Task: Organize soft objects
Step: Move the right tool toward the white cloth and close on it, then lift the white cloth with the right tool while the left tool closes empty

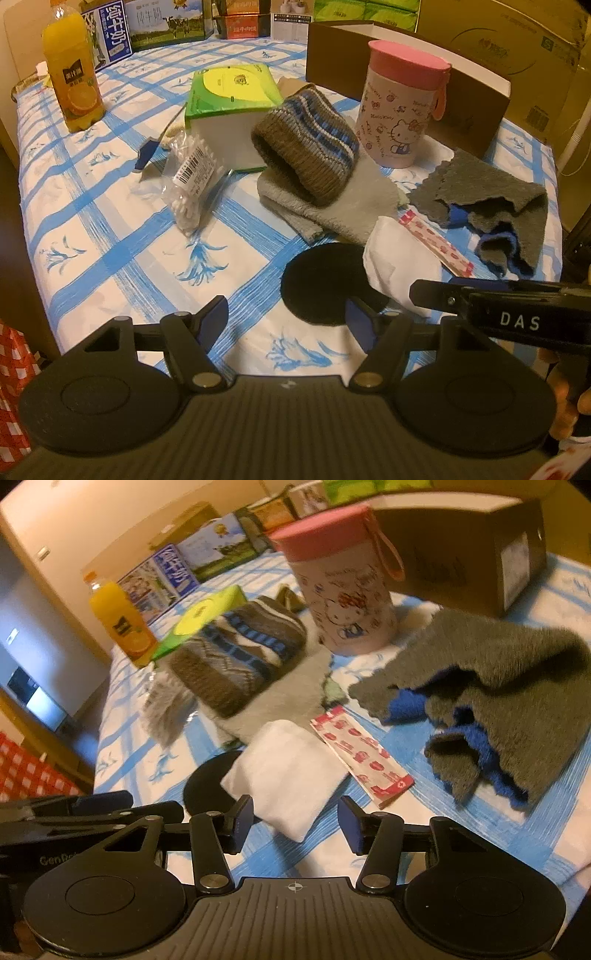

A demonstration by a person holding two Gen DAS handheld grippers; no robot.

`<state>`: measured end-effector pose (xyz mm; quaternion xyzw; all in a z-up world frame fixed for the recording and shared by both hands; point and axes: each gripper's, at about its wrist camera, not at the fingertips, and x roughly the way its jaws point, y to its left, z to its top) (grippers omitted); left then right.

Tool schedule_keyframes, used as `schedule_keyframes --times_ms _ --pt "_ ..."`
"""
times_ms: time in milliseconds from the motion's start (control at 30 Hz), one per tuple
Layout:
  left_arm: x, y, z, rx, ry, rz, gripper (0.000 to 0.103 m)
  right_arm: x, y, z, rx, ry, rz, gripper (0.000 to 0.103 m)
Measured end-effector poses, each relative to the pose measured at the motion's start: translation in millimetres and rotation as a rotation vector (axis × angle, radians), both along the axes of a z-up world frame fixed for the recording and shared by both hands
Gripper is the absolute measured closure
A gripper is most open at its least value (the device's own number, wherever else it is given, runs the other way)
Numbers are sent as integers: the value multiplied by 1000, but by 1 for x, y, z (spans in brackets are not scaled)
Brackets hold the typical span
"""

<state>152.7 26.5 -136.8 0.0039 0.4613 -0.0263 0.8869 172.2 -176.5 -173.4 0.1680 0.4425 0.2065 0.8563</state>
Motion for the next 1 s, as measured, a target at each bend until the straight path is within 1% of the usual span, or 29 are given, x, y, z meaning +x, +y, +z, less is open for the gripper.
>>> schedule_keyframes --times_ms 67,233,367,433,500,567,633,700,833,900,1000 --pt "4 1 -3 -4 2 1 36 3 0 -4 12 12 -17 54" --pt "12 5 -9 -12 8 4 38 11 1 -9 52 8 -50 55" --pt "17 7 -13 -18 11 3 39 13 6 -11 47 -15 -58 56" --pt "19 7 -14 -20 14 1 39 13 9 -12 33 -35 -57 67" --pt "21 7 -15 -22 17 -1 40 14 10 -14 12 -46 -57 88" --pt "23 6 -17 -25 20 -4 40 15 9 -15 14 -47 -46 97" --pt "24 6 -18 -33 25 -10 40 16 8 -14 23 -44 -28 98" --pt "26 7 -18 -45 31 -18 43 13 9 -10 -1 -71 -11 98" --pt "31 7 -21 -82 46 -23 45 6 11 5 -75 -145 10 98" --pt "33 7 -23 -102 47 -28 48 5 12 10 -111 -163 22 98" --pt "36 4 -27 -122 59 -38 48 2 15 12 -177 -166 38 98"
